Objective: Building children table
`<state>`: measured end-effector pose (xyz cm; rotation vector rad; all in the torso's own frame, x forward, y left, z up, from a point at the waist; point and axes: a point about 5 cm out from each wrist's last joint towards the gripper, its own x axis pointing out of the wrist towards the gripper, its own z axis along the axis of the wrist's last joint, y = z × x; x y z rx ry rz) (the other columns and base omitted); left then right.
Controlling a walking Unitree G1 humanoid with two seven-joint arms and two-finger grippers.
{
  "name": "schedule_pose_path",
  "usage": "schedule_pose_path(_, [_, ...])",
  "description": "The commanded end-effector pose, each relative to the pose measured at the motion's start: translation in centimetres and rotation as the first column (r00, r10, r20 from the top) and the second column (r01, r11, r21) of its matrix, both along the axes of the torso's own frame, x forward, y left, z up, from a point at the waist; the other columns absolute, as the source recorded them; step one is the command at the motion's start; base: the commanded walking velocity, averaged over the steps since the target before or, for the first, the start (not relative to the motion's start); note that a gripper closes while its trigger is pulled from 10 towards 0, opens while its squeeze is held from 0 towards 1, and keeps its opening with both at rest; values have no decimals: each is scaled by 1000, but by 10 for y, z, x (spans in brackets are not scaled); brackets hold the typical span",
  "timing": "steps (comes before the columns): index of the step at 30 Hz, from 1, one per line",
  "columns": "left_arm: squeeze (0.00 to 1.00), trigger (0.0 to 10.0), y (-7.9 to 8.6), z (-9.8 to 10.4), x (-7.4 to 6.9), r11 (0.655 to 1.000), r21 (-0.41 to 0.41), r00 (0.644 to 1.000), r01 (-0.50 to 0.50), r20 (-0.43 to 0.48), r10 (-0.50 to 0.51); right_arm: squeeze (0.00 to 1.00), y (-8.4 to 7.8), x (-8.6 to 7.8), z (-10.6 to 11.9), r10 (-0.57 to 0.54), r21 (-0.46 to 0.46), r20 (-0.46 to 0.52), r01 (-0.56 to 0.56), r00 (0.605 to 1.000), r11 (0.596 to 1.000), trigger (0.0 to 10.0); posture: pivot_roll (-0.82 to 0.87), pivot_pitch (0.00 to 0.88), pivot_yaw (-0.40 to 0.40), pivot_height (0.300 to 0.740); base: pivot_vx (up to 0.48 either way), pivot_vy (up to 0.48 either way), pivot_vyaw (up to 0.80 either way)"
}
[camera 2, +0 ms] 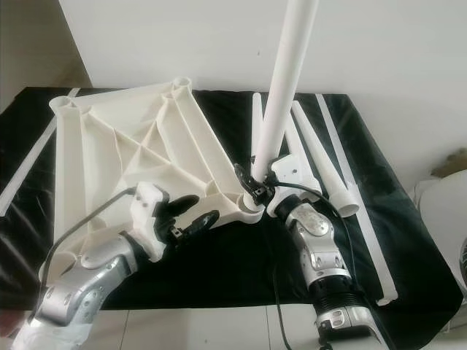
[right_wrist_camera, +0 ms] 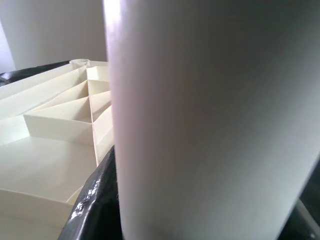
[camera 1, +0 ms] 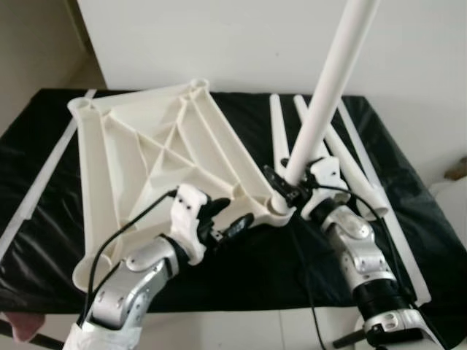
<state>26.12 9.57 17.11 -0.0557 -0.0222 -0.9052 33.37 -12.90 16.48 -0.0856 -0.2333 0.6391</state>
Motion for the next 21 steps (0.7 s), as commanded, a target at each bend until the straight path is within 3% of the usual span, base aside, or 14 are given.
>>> schedule_pose_path(1, [0, 0, -4, 1, -7, 995, 19, 995, 97, 16, -97, 0, 5, -8, -34, 29, -50, -130, -36, 991, 998, 10000, -42, 142, -2, 740, 0, 0, 0])
schedule_pose_path(4, [0, 0, -5, -2, -8, 990, 91, 993, 106, 45, -110, 0, 6, -10, -35, 36, -67, -119, -44, 992, 997, 10000, -40, 142, -1, 740, 0, 0, 0])
schedule_pose_path(6, [0, 0, -4, -5, -6, 992, 92, 995, 87, 31, -90, 0, 6, -10, -36, 35, -60, -124, -43, 992, 997, 10000, -42, 141, 0, 740, 0, 0, 0])
schedule_pose_path(10, [0, 0, 0, -5, 11, 992, -102, 986, -75, -154, 59, 0, 8, -12, -36, 36, -53, -123, -43, 992, 998, 10000, -43, 140, 0, 740, 0, 0, 0])
schedule_pose_path(11, [0, 0, 0, -5, 11, 992, -102, 986, -75, -154, 59, 0, 8, -12, -36, 36, -53, -123, -43, 992, 998, 10000, -43, 140, 0, 740, 0, 0, 0])
schedule_pose_path(12, [0, 0, -1, 11, 25, 892, -389, 936, -230, -341, 93, 0, 9, -13, -38, 39, -50, -126, -46, 991, 998, 10000, -44, 138, 4, 740, 0, 0, 0])
schedule_pose_path(13, [0, 0, -2, 16, 29, 832, -481, 913, -275, -403, 68, 0, 9, -14, -39, 40, -50, -126, -47, 991, 998, 10000, -44, 138, 4, 740, 0, 0, 0])
schedule_pose_path(14, [0, 0, -4, 21, 31, 810, -516, 908, -278, -415, 47, 0, 9, -14, -39, 41, -50, -127, -48, 991, 998, 10000, -48, 137, 4, 740, 0, 0, 0])
schedule_pose_path(19, [0, 0, -6, 23, 30, 827, -501, 920, -255, -389, 49, 0, 10, -15, -39, 40, -47, -126, -47, 991, 998, 10000, -51, 137, 6, 740, 0, 0, 0])
schedule_pose_path(21, [0, 0, -7, 27, 31, 790, -546, 910, -279, -413, 37, 0, 9, -15, -39, 37, -45, -122, -42, 992, 998, 10000, -52, 136, 9, 740, 0, 0, 0])
